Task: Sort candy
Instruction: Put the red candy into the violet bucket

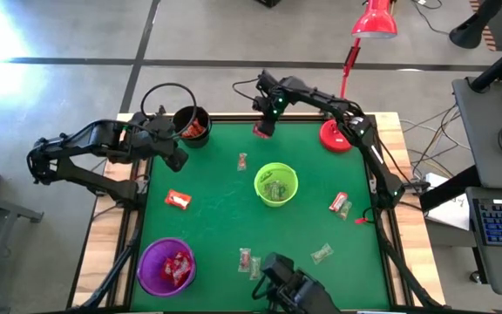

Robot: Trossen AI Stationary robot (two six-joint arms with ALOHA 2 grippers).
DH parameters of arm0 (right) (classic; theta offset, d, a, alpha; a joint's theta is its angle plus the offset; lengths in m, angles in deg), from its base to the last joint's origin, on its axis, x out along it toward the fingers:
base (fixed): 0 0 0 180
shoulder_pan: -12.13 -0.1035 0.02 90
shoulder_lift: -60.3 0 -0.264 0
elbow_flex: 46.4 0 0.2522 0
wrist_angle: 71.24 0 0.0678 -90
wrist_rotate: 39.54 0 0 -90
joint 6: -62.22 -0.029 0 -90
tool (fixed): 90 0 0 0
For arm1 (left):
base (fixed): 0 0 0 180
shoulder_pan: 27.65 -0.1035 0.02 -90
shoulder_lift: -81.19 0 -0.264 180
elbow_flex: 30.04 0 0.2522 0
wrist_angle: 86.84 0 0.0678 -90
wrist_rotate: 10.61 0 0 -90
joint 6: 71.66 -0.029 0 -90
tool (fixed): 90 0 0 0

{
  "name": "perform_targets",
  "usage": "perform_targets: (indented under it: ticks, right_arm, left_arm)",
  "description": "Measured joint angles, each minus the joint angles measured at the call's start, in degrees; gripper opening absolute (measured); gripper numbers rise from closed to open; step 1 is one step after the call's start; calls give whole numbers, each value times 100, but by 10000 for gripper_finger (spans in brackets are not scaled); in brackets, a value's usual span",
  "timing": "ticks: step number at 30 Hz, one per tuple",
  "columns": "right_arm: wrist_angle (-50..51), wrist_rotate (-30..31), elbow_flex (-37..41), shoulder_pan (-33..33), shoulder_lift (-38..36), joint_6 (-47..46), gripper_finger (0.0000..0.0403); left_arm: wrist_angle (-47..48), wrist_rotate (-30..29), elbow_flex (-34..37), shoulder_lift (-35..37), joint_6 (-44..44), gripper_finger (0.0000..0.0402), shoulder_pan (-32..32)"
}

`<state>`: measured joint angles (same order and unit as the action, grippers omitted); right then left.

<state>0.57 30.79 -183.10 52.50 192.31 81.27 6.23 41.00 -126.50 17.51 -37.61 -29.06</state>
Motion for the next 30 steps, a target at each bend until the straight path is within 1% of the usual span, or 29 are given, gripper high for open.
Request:
perform_targets:
  ticks: [4,9,13,16,20,23,26,30]
  right_arm:
    - [389,-21,-478,-64,-13,50,8]
    - [732,-25,-1210,-245,-37,309,8]
    - [637,-21,-1112,-437,-381,350,8]
    - [665,-21,-1112,-601,-638,338,8]
    - [613,19,-1165,-872,-917,96,8]
    - [586,21,-1166,-1077,-1094,-28,8]
    - [550,47,-1169,-1270,-1219,-182,8]
    - [550,174,-1169,-1554,-1314,-417,8]
  left_arm:
    - [2,19,0,0,232,100,-78]
    - [3,498,0,0,473,100,-254]
    - [-1,829,0,0,543,102,-278]
    - [-7,1075,0,0,483,111,-278]
    - [-25,1238,-4,-68,438,134,-278]
    - [-77,1241,-4,-169,485,152,-278]
    - [-212,1303,-4,-315,561,162,-278]
    - [-549,1876,-4,-449,548,161,-278]
